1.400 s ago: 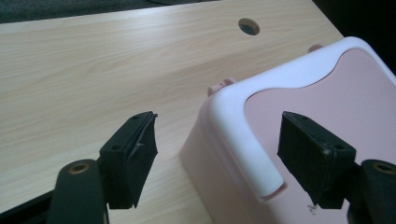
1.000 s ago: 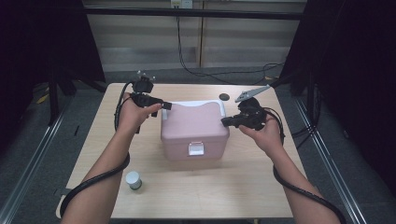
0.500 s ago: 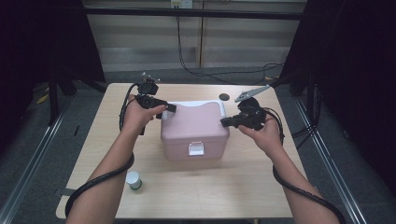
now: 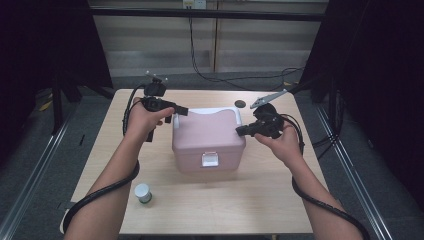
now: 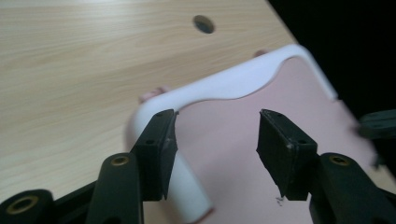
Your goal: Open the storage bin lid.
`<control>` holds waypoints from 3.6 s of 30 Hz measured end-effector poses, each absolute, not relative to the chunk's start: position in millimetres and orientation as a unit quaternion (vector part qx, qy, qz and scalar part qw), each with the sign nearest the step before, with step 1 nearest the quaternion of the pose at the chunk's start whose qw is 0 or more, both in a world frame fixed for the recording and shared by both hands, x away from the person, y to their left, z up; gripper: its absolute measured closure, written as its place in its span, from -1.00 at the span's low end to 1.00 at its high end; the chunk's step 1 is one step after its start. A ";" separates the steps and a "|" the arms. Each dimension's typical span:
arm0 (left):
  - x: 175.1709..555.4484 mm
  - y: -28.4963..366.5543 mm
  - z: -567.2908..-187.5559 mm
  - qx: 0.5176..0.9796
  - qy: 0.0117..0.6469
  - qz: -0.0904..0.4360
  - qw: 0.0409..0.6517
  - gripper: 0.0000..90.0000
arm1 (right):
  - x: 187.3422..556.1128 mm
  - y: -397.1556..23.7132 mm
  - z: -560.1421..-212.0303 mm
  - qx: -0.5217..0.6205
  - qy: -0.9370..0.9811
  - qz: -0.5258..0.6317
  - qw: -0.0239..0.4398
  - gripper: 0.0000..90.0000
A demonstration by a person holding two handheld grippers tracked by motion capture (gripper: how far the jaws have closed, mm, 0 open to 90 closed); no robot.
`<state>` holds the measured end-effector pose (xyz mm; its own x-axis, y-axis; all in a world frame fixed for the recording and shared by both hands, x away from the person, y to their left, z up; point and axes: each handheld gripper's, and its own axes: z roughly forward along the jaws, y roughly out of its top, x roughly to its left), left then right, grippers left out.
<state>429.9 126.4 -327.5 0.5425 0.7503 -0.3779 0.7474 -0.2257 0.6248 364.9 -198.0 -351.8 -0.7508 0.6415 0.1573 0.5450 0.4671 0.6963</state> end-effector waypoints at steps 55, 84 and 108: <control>435.8 129.1 -338.8 0.761 0.526 -0.004 0.379 -0.16 | 366.6 -181.8 -352.0 0.362 0.851 0.376 0.050 1.00; 410.4 131.1 -313.1 0.800 0.470 0.027 0.372 0.03 | 364.7 -173.2 -349.3 0.375 0.852 0.360 0.062 1.00; 415.4 118.3 -326.9 0.809 0.477 0.057 0.338 0.20 | 365.7 -176.3 -351.9 0.377 0.845 0.376 0.055 1.00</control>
